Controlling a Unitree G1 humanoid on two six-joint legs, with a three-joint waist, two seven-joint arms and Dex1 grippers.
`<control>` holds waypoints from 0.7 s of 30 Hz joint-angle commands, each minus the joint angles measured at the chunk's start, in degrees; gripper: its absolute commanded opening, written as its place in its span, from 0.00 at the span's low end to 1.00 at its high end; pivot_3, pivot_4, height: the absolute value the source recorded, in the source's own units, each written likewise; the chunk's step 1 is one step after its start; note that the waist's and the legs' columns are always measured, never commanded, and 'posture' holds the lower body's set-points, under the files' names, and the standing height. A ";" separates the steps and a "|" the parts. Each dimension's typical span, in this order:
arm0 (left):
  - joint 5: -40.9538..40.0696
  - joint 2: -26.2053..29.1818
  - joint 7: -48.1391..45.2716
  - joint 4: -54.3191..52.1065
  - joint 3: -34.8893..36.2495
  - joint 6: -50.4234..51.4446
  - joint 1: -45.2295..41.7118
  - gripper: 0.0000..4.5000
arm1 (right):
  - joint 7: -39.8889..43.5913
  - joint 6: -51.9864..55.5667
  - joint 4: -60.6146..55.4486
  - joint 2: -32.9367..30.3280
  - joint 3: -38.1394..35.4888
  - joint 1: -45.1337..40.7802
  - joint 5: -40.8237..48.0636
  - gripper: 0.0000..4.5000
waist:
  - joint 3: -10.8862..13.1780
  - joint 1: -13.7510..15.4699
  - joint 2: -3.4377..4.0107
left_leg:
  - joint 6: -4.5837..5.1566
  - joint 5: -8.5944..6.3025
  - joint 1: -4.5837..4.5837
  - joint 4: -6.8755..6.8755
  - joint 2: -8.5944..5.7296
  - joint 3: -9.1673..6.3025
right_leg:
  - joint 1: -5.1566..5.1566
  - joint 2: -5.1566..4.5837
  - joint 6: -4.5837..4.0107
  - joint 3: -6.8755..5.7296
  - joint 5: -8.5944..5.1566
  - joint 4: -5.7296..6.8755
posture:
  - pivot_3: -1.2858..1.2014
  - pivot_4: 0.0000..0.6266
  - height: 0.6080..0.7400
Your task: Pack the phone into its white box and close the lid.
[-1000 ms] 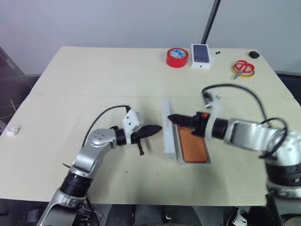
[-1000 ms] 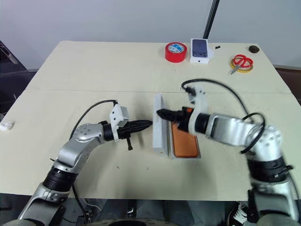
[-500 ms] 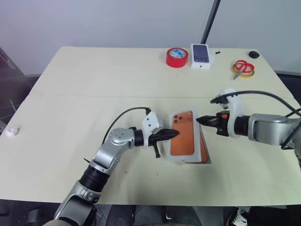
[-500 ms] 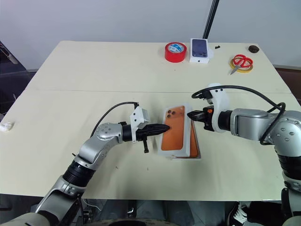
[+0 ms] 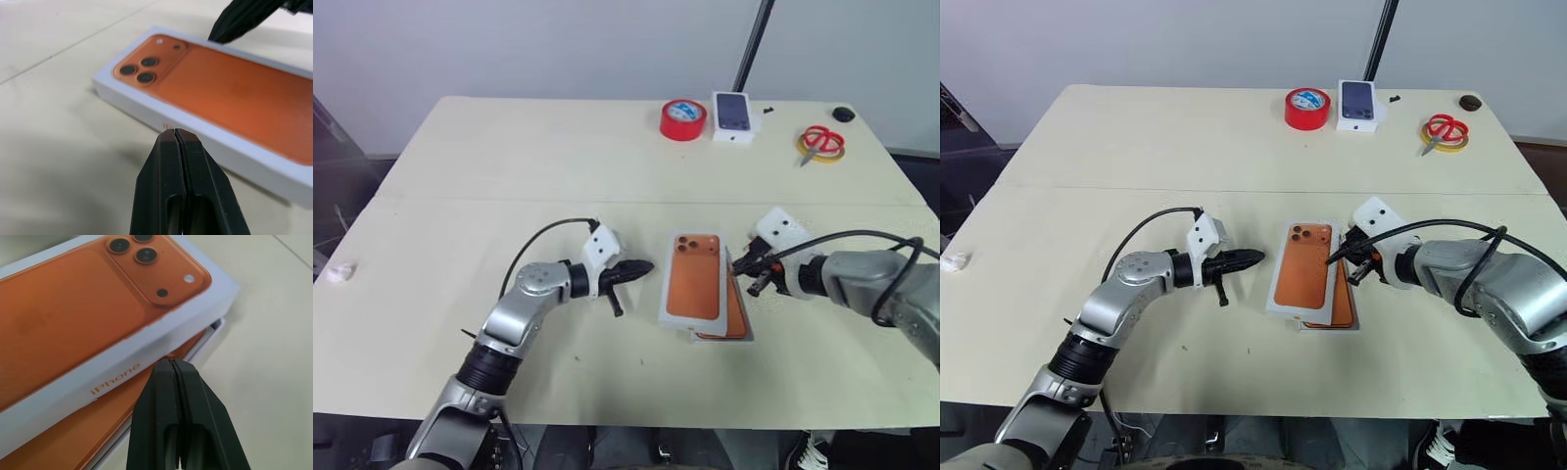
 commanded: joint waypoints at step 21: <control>2.36 -5.10 -6.66 5.16 -5.89 -0.76 -6.94 0.00 | 9.94 0.54 -4.07 2.22 -4.25 3.59 -11.90 0.01 | 0.00 0.02 0.00 | 0.00 0.00 0.01 0.01 -0.08 0.00 | 0.00 0.01 0.00 0.00 0.00 0.03 | 0.52 0.24 0.94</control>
